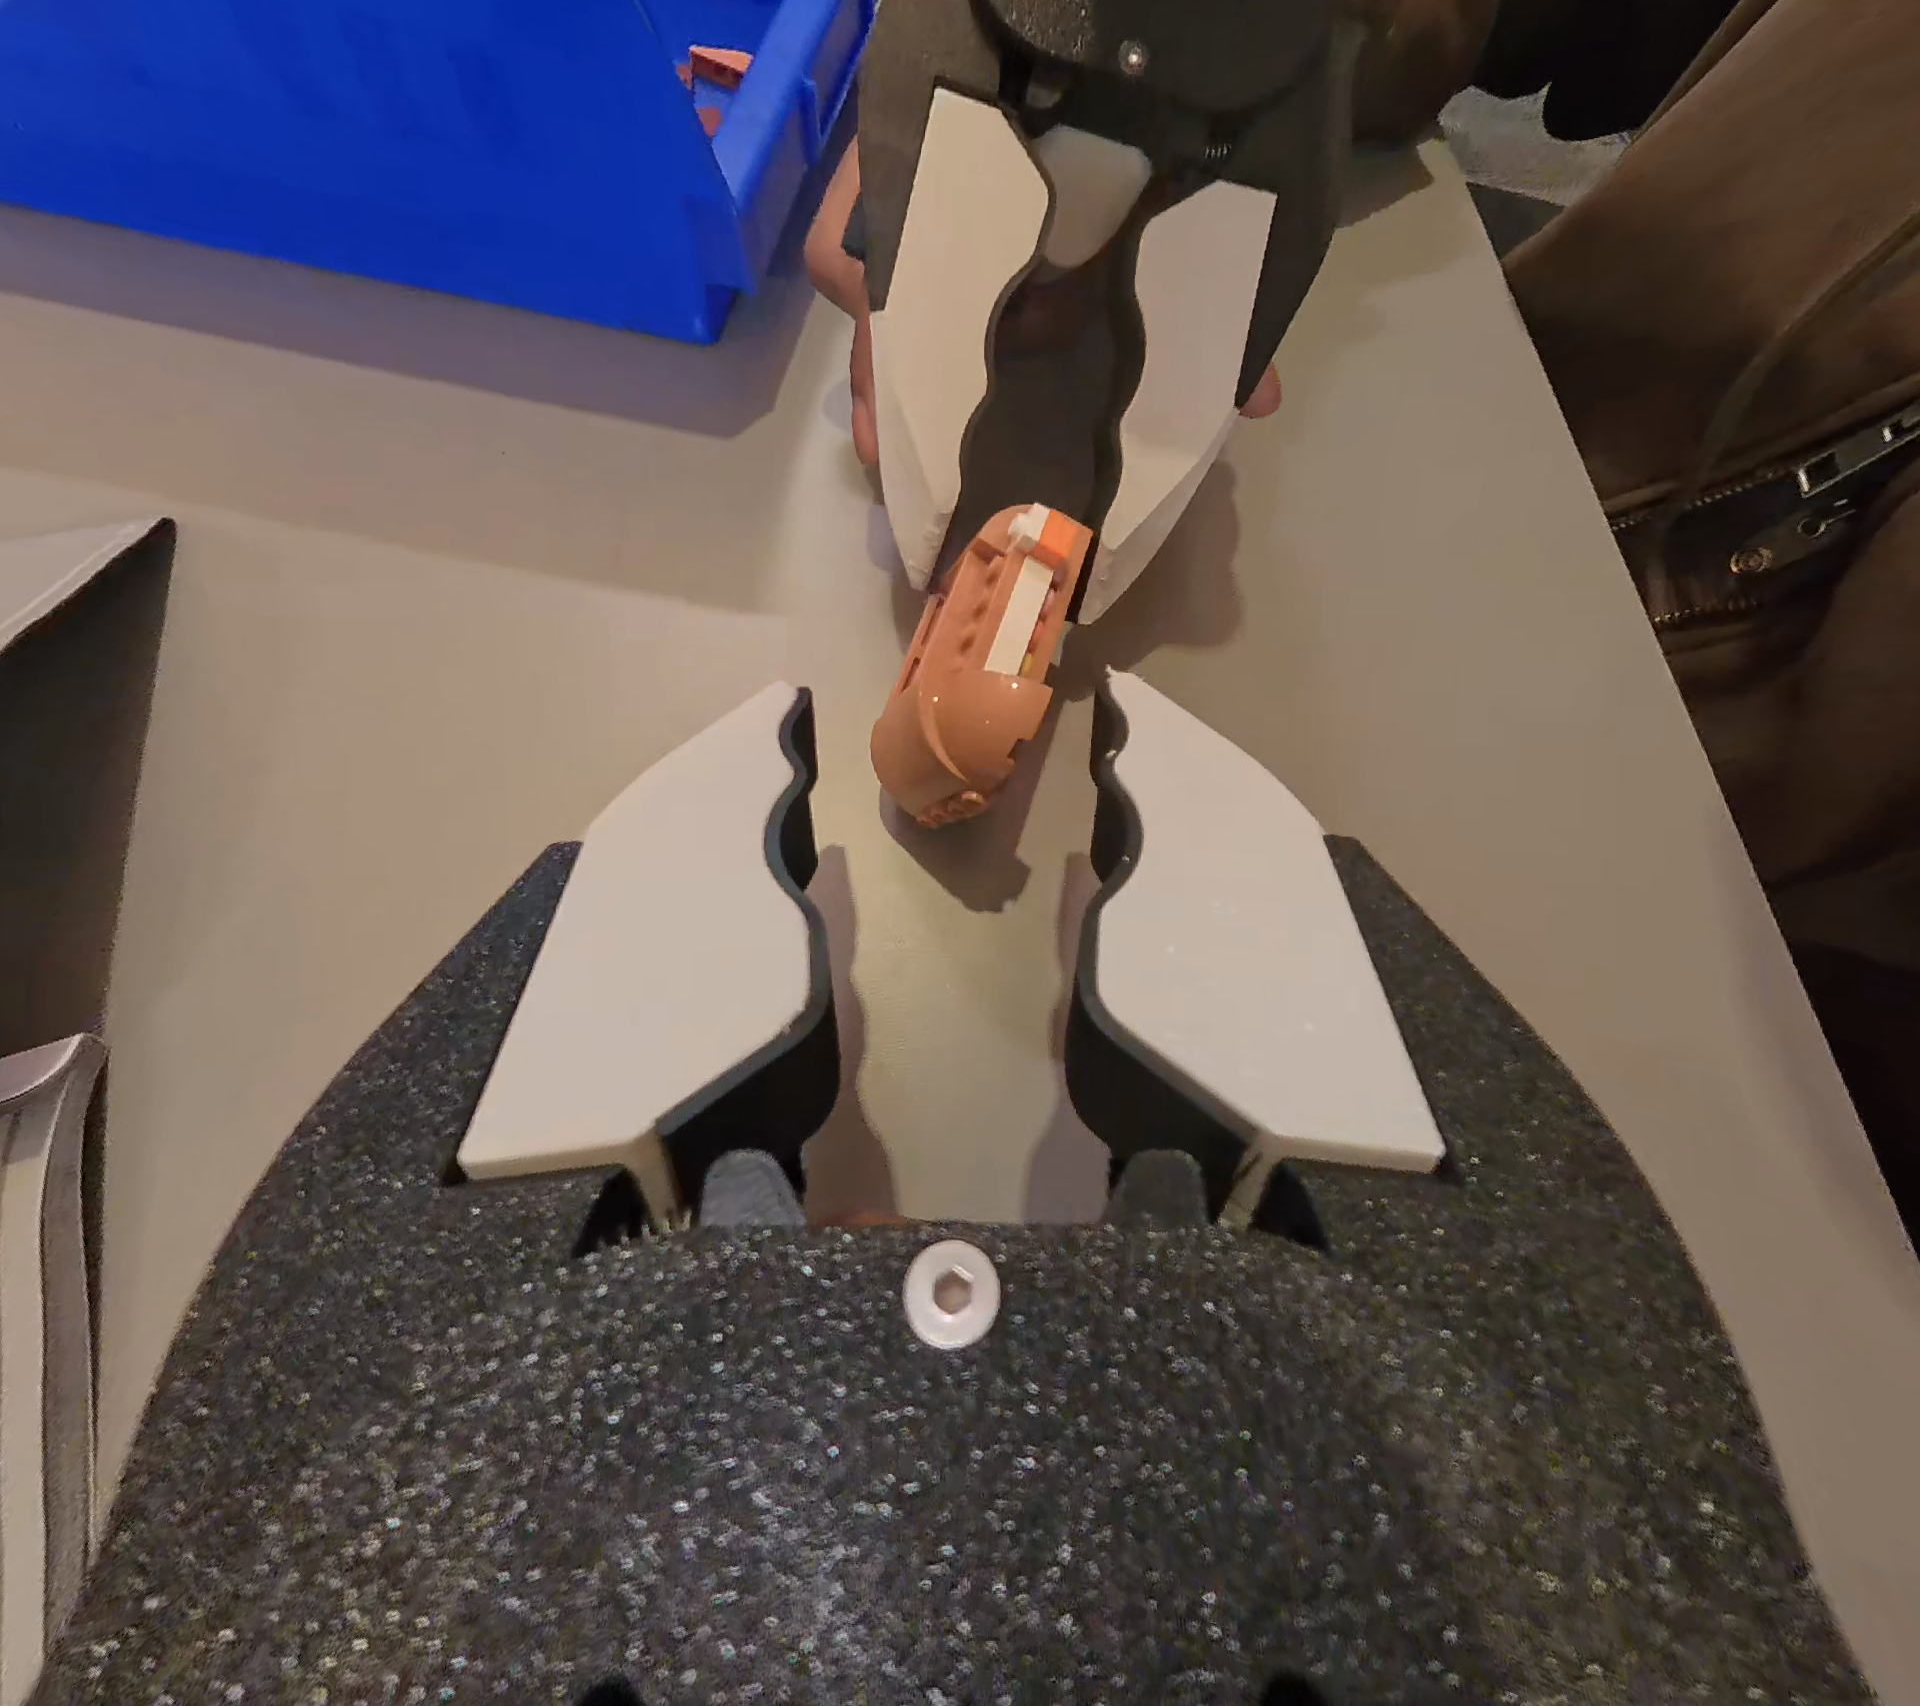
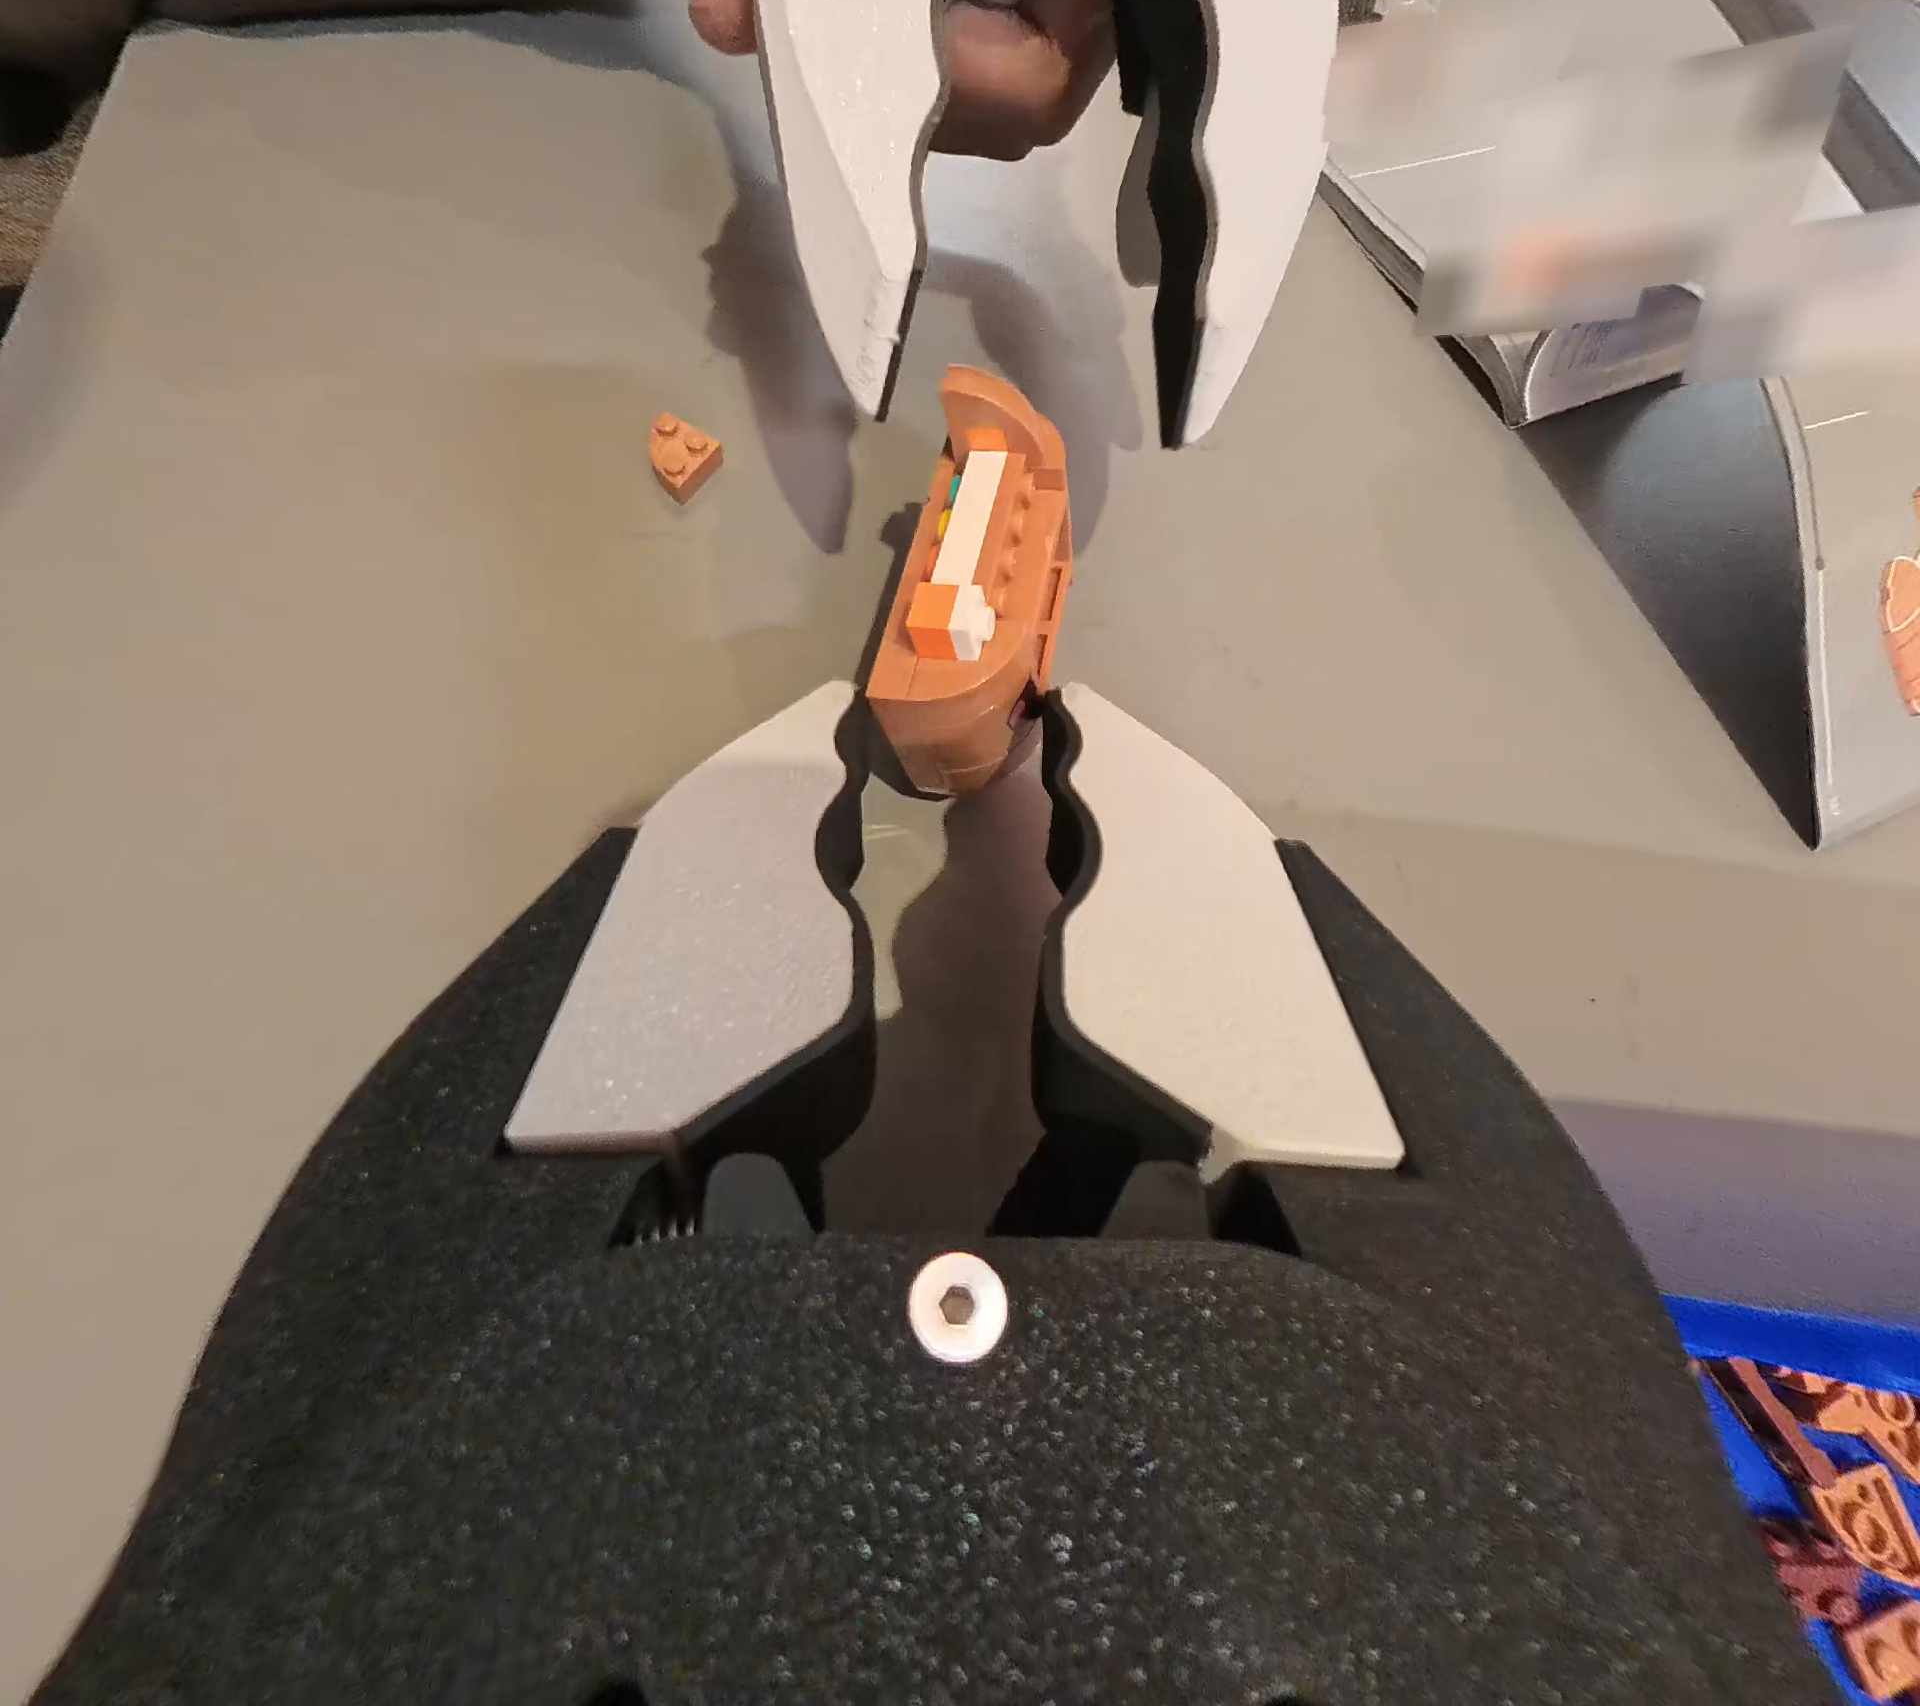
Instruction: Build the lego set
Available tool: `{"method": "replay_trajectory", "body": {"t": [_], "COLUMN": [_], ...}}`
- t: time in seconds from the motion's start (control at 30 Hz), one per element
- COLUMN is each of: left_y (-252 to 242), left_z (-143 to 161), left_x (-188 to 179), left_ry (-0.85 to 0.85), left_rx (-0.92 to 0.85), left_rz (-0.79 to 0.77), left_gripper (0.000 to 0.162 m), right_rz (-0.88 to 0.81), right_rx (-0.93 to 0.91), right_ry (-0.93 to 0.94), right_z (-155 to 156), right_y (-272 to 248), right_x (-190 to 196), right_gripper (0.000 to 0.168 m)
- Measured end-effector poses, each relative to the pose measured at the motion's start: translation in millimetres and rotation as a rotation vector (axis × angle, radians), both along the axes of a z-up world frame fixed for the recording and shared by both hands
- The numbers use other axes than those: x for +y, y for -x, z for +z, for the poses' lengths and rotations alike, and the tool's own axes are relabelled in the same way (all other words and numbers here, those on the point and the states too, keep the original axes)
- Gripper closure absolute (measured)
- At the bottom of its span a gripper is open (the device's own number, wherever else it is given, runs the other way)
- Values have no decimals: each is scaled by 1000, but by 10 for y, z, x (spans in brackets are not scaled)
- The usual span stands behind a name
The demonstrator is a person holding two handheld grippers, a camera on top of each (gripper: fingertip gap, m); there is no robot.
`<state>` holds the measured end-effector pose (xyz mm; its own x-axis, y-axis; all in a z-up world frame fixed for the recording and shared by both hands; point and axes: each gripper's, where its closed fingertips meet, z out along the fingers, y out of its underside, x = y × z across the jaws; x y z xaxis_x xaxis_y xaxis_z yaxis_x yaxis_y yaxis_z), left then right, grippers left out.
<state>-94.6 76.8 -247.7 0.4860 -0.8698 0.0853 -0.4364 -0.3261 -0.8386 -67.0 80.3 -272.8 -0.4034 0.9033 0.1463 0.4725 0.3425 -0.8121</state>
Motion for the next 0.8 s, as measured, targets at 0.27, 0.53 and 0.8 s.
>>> {"method": "replay_trajectory", "body": {"t": [0.27,0.53,0.8], "left_y": [76,172,78], "left_z": [34,-298,-517], "left_x": [-75,-671,-780], "left_ry": [-90,106,166], "left_rx": [70,208,343], "left_rz": [60,208,229], "left_gripper": [111,114,134], "right_rz": [11,9,3], "right_rx": [16,2,0], "right_ry": [-105,-56,-49], "right_z": [-12,-14,-18], "right_y": [-8,-17,-21], "right_x": [-12,-14,-2], "right_gripper": [139,139,140]}}
